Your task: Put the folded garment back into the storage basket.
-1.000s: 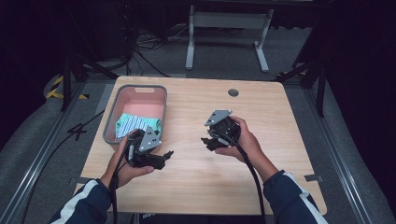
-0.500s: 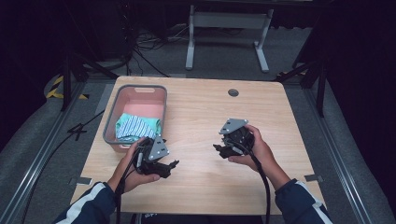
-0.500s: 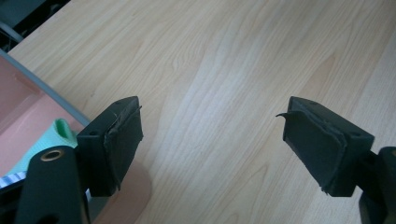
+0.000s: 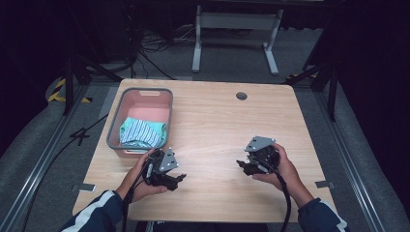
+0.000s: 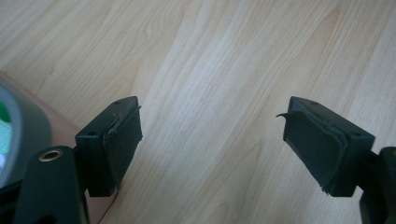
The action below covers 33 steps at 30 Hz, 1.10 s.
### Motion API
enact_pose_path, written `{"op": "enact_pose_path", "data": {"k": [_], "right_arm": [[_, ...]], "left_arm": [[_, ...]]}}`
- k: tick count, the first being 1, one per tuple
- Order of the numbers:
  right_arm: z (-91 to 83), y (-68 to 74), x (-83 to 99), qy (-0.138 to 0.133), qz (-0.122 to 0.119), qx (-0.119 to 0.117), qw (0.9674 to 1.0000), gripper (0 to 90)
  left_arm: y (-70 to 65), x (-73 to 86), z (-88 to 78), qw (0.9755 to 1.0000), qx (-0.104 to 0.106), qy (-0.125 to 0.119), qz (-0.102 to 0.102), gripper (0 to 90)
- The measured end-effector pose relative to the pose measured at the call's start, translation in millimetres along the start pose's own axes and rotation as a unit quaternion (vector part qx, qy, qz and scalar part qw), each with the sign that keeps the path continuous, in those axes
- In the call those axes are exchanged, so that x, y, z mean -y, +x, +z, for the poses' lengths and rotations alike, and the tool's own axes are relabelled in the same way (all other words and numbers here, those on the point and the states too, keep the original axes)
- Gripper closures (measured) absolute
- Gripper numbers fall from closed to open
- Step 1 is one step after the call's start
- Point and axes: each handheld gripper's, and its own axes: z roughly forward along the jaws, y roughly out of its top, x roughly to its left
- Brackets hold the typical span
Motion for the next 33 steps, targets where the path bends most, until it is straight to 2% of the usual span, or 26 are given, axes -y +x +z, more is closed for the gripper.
{"op": "enact_pose_path", "data": {"k": [7, 9, 15, 20, 24, 28, 30, 33], "right_arm": [[-1.6, -6.6, 34.4, 0.006, 0.016, 0.003, 0.9999, 29.2], [-1.9, -7.5, 38.6, 0.005, 0.02, 0.003, 0.9998, 29.2], [-4.9, -12.6, 68.9, 0.0, 0.045, -0.002, 0.999, 28.5], [-7.4, -16.5, 93.8, -0.012, 0.074, -0.003, 0.9972, 27.0], [-10.7, -19.2, 113.6, -0.025, 0.109, -0.011, 0.9937, 25.5], [-12.5, -20.8, 128.4, -0.03, 0.132, -0.014, 0.9907, 23.5], [-13.9, -21.8, 133.0, -0.035, 0.144, -0.014, 0.9889, 22.0], [-13.2, -23.4, 139.8, -0.05, 0.158, -0.016, 0.986, 19.3]], "left_arm": [[-0.2, 8.3, 6.2, 0.9999, 0.016, -0.002, 0.002, 19.2], [0.2, 10.9, 8.1, 0.9999, 0.017, -0.001, 0.0, 19.1], [0.4, 17.3, 13.4, 0.9993, 0.035, -0.001, -0.009, 18.4], [1.9, 23.7, 17.8, 0.9978, 0.059, -0.008, -0.029, 17.8], [3.5, 29.7, 20.7, 0.997, 0.067, -0.008, -0.037, 17.1], [3.4, 37.2, 21.8, 0.9966, 0.073, -0.011, -0.037, 16.8], [2.8, 40.6, 23.2, 0.9972, 0.065, -0.007, -0.037, 16.5], [5.3, 46.4, 26.3, 0.9946, 0.079, -0.014, -0.066, 15.1]]}}
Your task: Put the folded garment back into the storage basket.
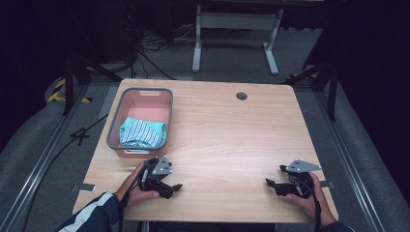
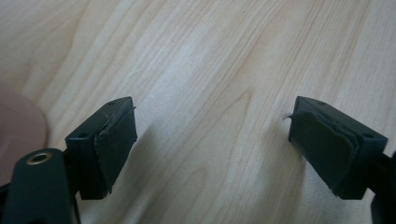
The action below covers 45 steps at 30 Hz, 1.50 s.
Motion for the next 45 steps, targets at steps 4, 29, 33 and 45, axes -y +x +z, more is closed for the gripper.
{"op": "enact_pose_path", "data": {"k": [4, 29, 33, 45], "right_arm": [[-0.2, -0.3, 0.2, 0.001, -0.001, 0.001, 1.0, 18.8], [1.7, 0.6, -1.4, 0.002, 0.007, 0.008, 0.9999, 17.6], [1.7, 0.6, -1.4, 0.002, 0.007, 0.008, 0.9999, 17.5], [1.7, 0.5, -1.4, 0.002, 0.007, 0.008, 0.9999, 17.6]], "left_arm": [[1.3, 1.2, 0.2, 1.0, 0.003, -0.004, 0.001, 13.5], [2.3, -0.8, 2.6, 1.0, 0.005, -0.001, 0.006, 9.7], [2.3, -0.8, 2.6, 1.0, 0.005, -0.001, 0.005, 9.7], [2.6, -1.2, 3.0, 1.0, 0.007, 0.001, 0.006, 9.0]]}}
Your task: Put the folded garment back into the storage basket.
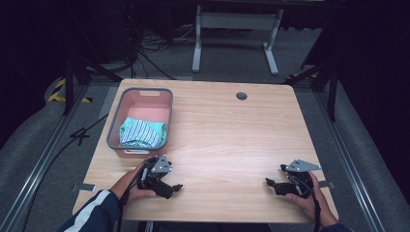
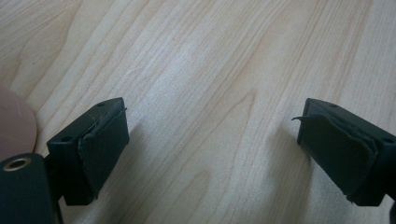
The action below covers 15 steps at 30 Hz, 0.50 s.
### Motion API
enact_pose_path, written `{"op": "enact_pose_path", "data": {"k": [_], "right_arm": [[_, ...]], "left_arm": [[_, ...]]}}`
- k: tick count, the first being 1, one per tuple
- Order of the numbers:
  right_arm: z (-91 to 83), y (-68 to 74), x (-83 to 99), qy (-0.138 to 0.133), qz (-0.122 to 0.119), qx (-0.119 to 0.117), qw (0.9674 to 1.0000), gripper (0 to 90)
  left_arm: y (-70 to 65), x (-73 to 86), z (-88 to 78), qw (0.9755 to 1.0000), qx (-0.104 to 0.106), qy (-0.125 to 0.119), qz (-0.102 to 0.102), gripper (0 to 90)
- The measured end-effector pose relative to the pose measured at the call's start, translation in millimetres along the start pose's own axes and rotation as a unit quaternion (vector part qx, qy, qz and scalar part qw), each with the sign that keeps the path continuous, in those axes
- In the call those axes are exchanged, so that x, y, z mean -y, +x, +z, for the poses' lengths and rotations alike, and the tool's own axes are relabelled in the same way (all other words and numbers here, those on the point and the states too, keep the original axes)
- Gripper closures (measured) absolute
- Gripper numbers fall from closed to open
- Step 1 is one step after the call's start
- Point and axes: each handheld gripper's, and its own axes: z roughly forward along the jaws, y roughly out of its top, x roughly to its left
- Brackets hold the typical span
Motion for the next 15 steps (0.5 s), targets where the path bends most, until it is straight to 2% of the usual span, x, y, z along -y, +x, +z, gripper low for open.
{"op": "enact_pose_path", "data": {"k": [15], "right_arm": [[-0.2, -0.3, 0.2, -0.001, 0.0, -0.001, 1.0, 17.6]], "left_arm": [[0.2, -0.2, 0.3, 1.0, 0.0, -0.001, 0.002, 8.8]]}}
